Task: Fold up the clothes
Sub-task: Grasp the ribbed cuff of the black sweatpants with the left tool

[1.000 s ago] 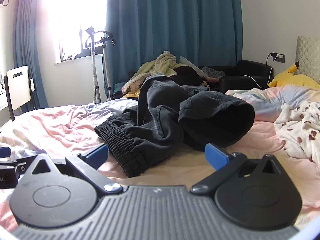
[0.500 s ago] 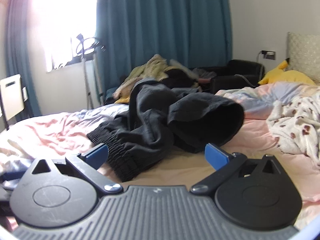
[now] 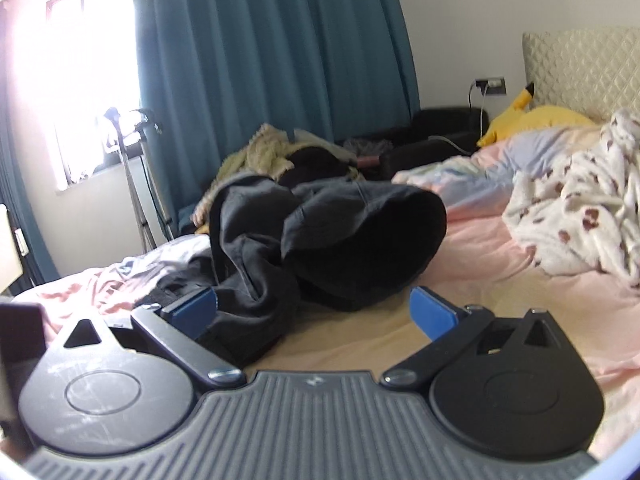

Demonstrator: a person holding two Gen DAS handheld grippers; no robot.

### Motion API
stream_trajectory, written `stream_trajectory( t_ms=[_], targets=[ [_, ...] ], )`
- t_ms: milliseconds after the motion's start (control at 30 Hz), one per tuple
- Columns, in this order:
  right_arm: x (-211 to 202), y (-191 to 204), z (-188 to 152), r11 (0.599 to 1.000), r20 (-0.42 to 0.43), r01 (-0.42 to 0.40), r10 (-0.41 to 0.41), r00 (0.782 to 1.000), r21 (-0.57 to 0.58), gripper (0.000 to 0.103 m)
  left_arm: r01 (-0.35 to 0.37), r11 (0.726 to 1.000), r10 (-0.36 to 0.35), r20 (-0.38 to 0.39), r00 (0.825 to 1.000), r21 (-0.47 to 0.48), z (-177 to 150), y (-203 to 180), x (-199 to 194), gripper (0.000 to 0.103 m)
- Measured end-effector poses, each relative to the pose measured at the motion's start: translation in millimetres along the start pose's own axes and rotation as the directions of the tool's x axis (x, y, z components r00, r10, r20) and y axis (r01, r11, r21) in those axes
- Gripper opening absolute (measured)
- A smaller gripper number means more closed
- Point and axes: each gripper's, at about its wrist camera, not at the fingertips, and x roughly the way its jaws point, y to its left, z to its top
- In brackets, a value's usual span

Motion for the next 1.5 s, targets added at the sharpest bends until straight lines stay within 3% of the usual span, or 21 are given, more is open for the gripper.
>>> stream_trajectory(
  t_ms=[67, 200, 333, 500, 733, 967, 1033, 1133, 1267, 1400, 1500],
  targets=[
    [7.1, -5.3, -1.3, 1.0, 0.015, 0.023, -0.023, 1.0, 0.015, 0.103, -0.016, 0.999, 0.017, 0.021, 1.0, -0.029, 5.0, 0.9, 4.6, 0.069],
    [23.9, -19.3, -4.4, 0.996, 0.006, 0.064, -0.064, 0.998, 0.064, 0.103, -0.043, 0.995, 0.05, 0.073, 0.996, -0.087, 16.6, 22.2, -16.9, 0.034],
    [33.6, -32.6, -7.4, 0.988, -0.012, 0.112, -0.111, 0.994, 0.11, 0.103, -0.067, 0.987, 0.086, 0.124, 0.989, -0.146, 28.3, 43.5, -38.3, 0.027],
    [34.5, -36.6, -9.9, 0.984, -0.019, 0.136, -0.135, 0.991, 0.113, 0.103, -0.092, 0.971, 0.134, 0.183, 0.974, -0.221, 42.8, 70.2, -65.1, 0.023],
    [33.0, -25.4, -17.5, 0.985, -0.003, 0.168, -0.168, 0.986, 0.027, 0.103, -0.122, 0.937, 0.212, 0.255, 0.943, -0.328, 64.8, 112.5, -107.6, 0.016],
    [35.1, -14.2, -23.7, 0.984, -0.033, 0.166, -0.168, 0.985, -0.061, 0.103, -0.22, 0.897, 0.349, 0.31, 0.885, -0.383, 83.7, 195.8, -177.0, 0.015],
    [32.1, -13.5, -23.0, 0.984, -0.031, 0.166, -0.168, 0.985, -0.064, 0.103, -0.257, 0.896, 0.377, 0.317, 0.87, -0.362, 83.1, 214.1, -193.3, 0.014],
    [31.1, -8.5, -24.7, 0.981, -0.021, 0.166, -0.169, 0.985, -0.104, 0.103, -0.3, 0.88, 0.417, 0.299, 0.858, -0.367, 76.3, 244.0, -211.9, 0.013],
    [37.0, 1.1, -31.5, 0.977, -0.072, 0.142, -0.155, 0.985, -0.162, 0.103, -0.355, 0.856, 0.468, 0.272, 0.841, -0.377, 67.1, 284.3, -236.4, 0.011],
    [30.7, 4.0, -29.8, 0.983, -0.055, 0.106, -0.115, 0.992, -0.151, 0.103, -0.409, 0.82, 0.521, 0.226, 0.823, -0.4, 61.5, 334.4, -264.0, 0.011],
    [31.9, 6.4, -28.0, 0.988, -0.055, 0.07, -0.078, 0.995, -0.139, 0.103, -0.452, 0.817, 0.53, 0.157, 0.833, -0.359, 31.2, 362.7, -244.5, 0.011]
  ],
)
